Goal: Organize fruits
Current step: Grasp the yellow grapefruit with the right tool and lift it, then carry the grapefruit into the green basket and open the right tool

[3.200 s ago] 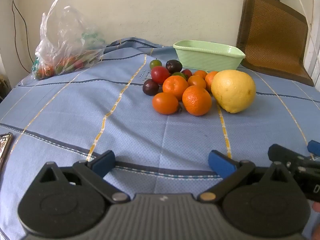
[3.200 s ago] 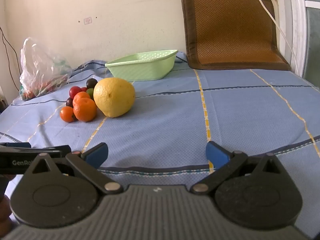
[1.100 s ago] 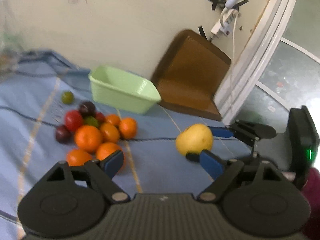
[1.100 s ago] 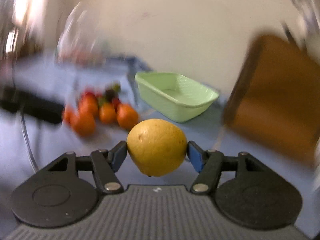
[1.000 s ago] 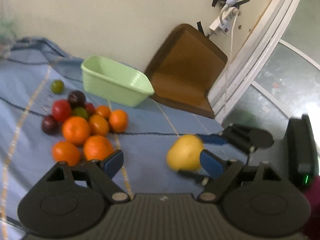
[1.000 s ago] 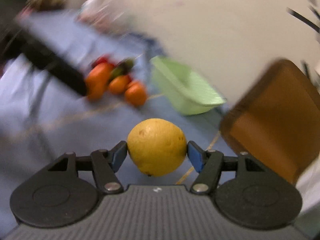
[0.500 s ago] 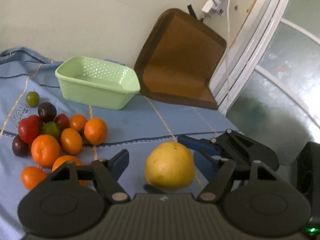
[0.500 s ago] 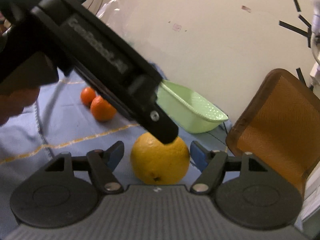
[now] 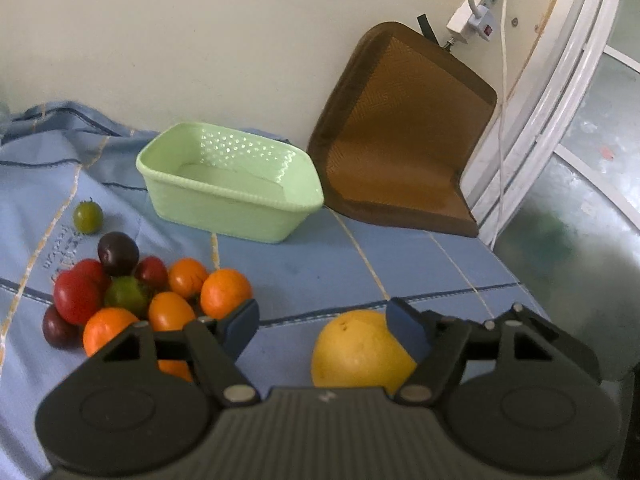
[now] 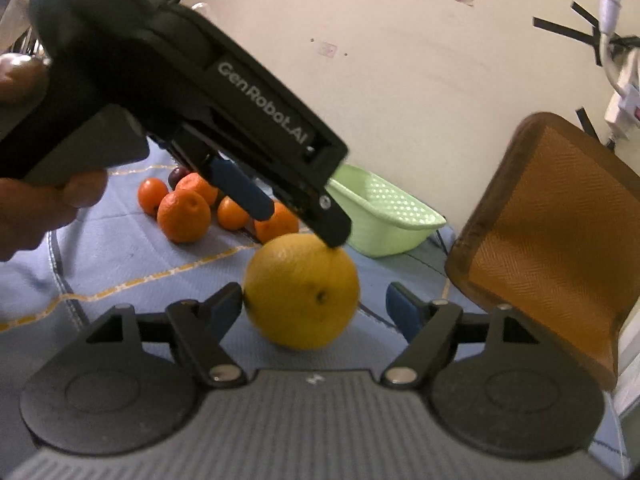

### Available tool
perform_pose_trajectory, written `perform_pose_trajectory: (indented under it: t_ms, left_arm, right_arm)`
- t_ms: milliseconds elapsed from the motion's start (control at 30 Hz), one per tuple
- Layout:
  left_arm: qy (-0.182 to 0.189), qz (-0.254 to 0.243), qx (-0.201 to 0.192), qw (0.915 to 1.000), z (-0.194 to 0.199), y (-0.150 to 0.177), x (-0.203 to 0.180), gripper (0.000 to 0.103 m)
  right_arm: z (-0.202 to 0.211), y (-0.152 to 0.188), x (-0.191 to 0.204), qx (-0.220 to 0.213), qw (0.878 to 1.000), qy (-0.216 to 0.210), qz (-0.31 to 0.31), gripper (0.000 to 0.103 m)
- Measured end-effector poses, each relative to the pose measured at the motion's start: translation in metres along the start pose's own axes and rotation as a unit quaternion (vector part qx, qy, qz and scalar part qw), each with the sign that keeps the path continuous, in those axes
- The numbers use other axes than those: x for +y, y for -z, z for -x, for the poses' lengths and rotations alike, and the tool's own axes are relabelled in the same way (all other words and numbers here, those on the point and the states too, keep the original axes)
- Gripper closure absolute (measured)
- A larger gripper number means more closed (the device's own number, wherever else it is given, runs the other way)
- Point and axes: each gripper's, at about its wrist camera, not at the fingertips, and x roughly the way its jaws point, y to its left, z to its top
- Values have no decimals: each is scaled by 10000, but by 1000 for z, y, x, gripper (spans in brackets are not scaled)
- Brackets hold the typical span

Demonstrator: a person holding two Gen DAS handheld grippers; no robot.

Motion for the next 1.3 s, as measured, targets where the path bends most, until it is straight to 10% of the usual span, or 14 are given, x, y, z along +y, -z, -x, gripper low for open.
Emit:
perform_pose_trajectory:
  t_ms: [567, 900, 1133, 1300]
  left_arm:
    - [270, 175, 322, 9990, 0, 14, 6, 20]
    - [6, 70, 257, 9996, -1, 8, 6, 41]
    - [-65, -365, -445, 9983, 4, -57, -1, 38]
    - [-225, -401, -293, 9985, -55, -111, 19, 36]
  right_arm:
    - [-44, 0, -17, 213, 9972, -536, -469, 22]
    - [-64, -7, -24, 232, 9935, -862, -702, 35]
    - [-82, -49, -52, -515, 9965, -358, -551, 35]
    - [-149, -72, -92, -199, 9954, -237, -909, 35]
